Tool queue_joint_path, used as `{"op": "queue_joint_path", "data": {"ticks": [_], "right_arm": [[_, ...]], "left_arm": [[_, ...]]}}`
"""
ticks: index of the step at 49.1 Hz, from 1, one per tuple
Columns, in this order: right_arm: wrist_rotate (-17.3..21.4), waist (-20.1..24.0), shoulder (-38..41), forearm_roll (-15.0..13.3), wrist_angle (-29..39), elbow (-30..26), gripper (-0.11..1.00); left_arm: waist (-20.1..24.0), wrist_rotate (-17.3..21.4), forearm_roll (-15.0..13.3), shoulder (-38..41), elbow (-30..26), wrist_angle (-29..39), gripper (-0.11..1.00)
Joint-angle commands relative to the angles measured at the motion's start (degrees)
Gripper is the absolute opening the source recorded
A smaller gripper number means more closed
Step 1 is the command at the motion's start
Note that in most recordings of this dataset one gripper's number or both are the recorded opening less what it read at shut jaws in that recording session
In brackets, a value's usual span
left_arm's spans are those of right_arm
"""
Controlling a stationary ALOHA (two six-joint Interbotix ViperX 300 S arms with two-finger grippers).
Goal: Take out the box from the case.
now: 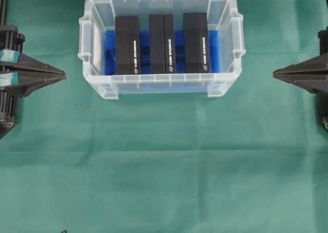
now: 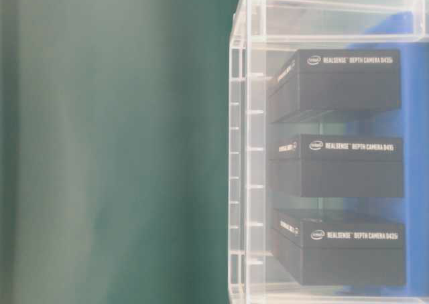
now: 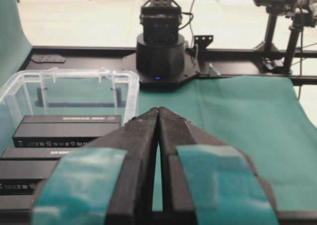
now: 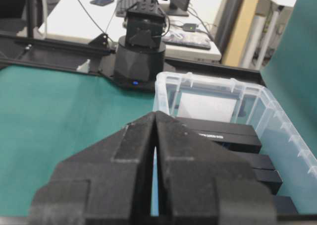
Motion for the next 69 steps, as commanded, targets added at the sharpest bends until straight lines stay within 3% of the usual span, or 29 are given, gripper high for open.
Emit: {"op": "queue_joint_path", "data": {"ticks": [1, 22, 40, 52, 69], "right_arm": [[0.2, -0.1, 0.4, 0.0, -0.3, -1.2, 0.0], [1.9, -0.1, 0.4, 0.6, 9.3, -6.7, 0.0], [3.4, 0.0, 1.6, 0.6, 23.1, -19.5, 0.0], [3.4, -0.1, 1.7, 0.6, 25.4, -24.0, 0.0], [4.2, -0.1, 4.4, 0.6, 33.2, -26.9, 0.0]], "left_arm": [[-0.4, 0.4, 2.1, 0.5, -1.8, 0.3, 0.01], [-0.4, -1.2, 2.0, -1.5, -4.0, 4.2, 0.01], [-0.4, -2.1, 2.0, -2.7, -16.4, 21.7, 0.01], [-0.7, -2.1, 2.0, -1.5, -22.9, 25.8, 0.01], [-1.1, -2.5, 1.8, 0.5, -24.5, 32.3, 0.01]]}}
